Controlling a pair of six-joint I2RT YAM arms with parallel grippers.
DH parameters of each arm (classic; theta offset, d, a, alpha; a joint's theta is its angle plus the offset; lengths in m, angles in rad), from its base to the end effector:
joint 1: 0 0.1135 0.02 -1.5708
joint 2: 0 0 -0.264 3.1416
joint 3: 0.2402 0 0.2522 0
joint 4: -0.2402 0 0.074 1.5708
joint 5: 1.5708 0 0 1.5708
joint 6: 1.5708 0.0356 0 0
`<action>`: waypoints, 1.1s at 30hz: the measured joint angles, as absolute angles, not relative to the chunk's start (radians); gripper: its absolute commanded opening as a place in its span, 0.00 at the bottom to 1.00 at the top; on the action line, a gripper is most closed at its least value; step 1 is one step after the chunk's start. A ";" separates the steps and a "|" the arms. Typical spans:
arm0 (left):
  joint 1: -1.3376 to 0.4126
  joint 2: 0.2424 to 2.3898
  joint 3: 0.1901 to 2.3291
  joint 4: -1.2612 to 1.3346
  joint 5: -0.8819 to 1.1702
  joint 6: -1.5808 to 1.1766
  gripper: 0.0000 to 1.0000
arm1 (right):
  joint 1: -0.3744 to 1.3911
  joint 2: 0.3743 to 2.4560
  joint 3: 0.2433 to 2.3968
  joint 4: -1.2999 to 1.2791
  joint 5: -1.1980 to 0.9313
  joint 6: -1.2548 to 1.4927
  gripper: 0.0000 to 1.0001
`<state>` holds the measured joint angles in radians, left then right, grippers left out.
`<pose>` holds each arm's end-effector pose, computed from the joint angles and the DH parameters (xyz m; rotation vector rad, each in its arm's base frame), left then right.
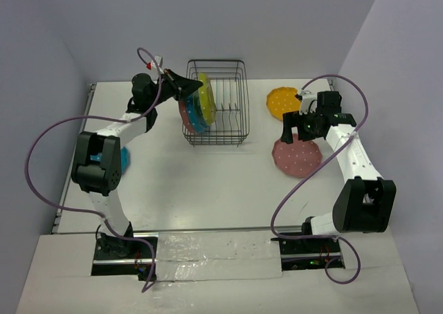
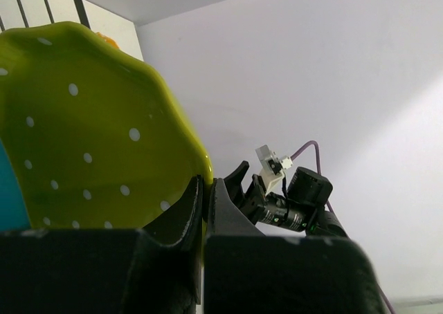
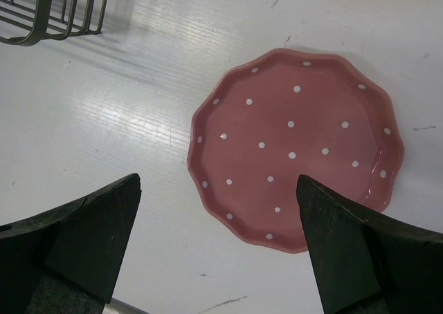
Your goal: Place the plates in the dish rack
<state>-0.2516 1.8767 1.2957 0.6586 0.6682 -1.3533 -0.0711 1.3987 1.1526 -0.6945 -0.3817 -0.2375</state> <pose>0.4195 -0.1306 0.2889 -0.3433 1.7665 -1.7158 0.2903 -0.0074 0.2856 -0.3564 2.4223 0.3441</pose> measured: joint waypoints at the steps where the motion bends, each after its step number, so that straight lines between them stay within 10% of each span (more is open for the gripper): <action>1: -0.251 1.877 1.291 0.660 0.664 -1.353 0.00 | -0.072 1.399 1.153 -0.694 -0.382 -0.238 1.00; 20: -0.245 1.902 1.271 0.593 0.627 -1.270 0.01 | -0.080 1.405 1.149 -0.694 -0.382 -0.252 1.00; 33: -0.250 1.918 1.328 0.474 0.602 -1.202 0.65 | -0.081 1.406 1.144 -0.693 -0.383 -0.252 1.00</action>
<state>-0.2497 1.9179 1.3277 0.4740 0.6022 -1.2022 -0.0814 1.4055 1.1442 -0.6926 -0.3832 -0.2520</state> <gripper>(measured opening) 0.614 0.999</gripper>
